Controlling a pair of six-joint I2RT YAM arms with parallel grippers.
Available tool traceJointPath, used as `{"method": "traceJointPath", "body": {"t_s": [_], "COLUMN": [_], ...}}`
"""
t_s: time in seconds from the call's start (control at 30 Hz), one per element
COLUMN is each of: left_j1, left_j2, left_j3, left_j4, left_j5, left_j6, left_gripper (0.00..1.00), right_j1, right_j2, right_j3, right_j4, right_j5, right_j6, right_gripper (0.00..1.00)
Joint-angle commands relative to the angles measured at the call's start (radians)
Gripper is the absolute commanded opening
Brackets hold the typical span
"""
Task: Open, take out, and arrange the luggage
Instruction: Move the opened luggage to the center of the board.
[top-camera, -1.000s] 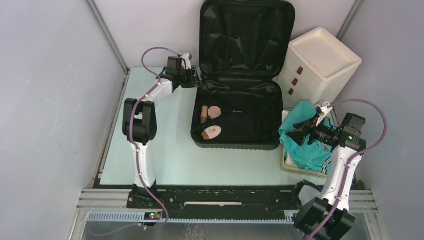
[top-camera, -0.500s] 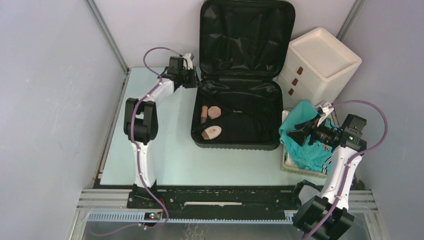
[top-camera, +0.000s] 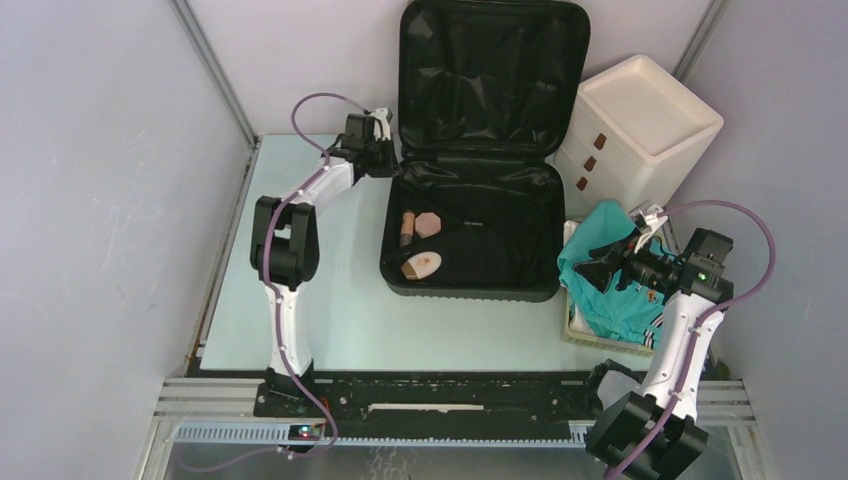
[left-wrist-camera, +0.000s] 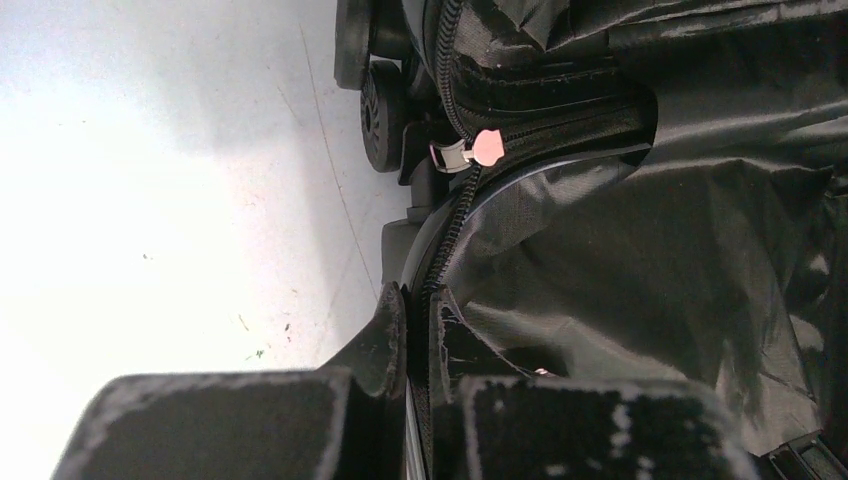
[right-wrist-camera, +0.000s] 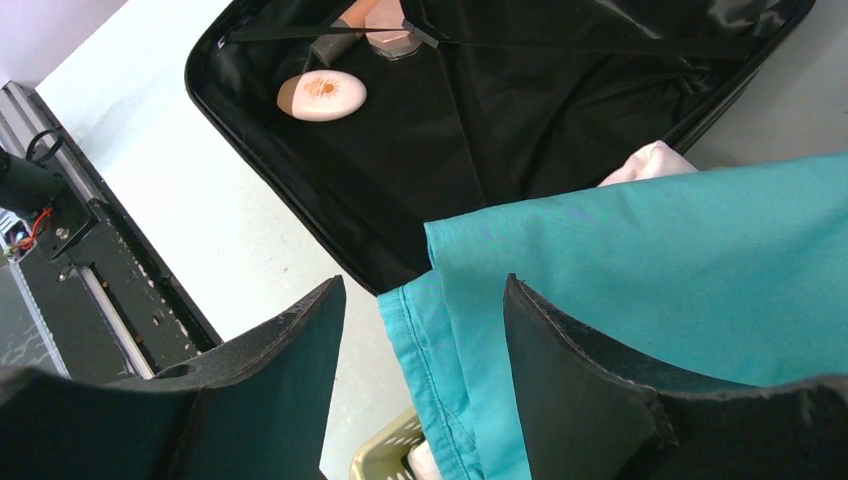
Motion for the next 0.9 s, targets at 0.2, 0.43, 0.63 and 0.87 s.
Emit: {"method": "traceJointPath", "body": {"t_s": [0.2,0.43,0.63,0.87], "left_j1": [0.064,0.111,0.117,0.118], "left_j2": [-0.129,-0.131,-0.105,-0.079], "left_j3": [-0.136,-0.174,-0.158,-0.136], "left_j4": [0.083,0.117,0.125,0.122], "left_j5": [-0.168,-0.146,-0.067,-0.019], "left_j6": [0.0,-0.06,-0.064,-0.06], "left_gripper": [0.0,0.0,0.0,0.0], "right_j1": [-0.005,0.01,0.247,0.373], "right_j2": [-0.021,-0.008,0.065,0.372], "right_j3": [0.0,-0.001,0.063,0.418], "right_j4": [0.004,0.008,0.288,0.801], "right_j5": [-0.027,-0.031,0.228,0.429], "right_j6": [-0.023,-0.012,0.255,0.663], "right_gripper": [0.68,0.68,0.69,0.85]}}
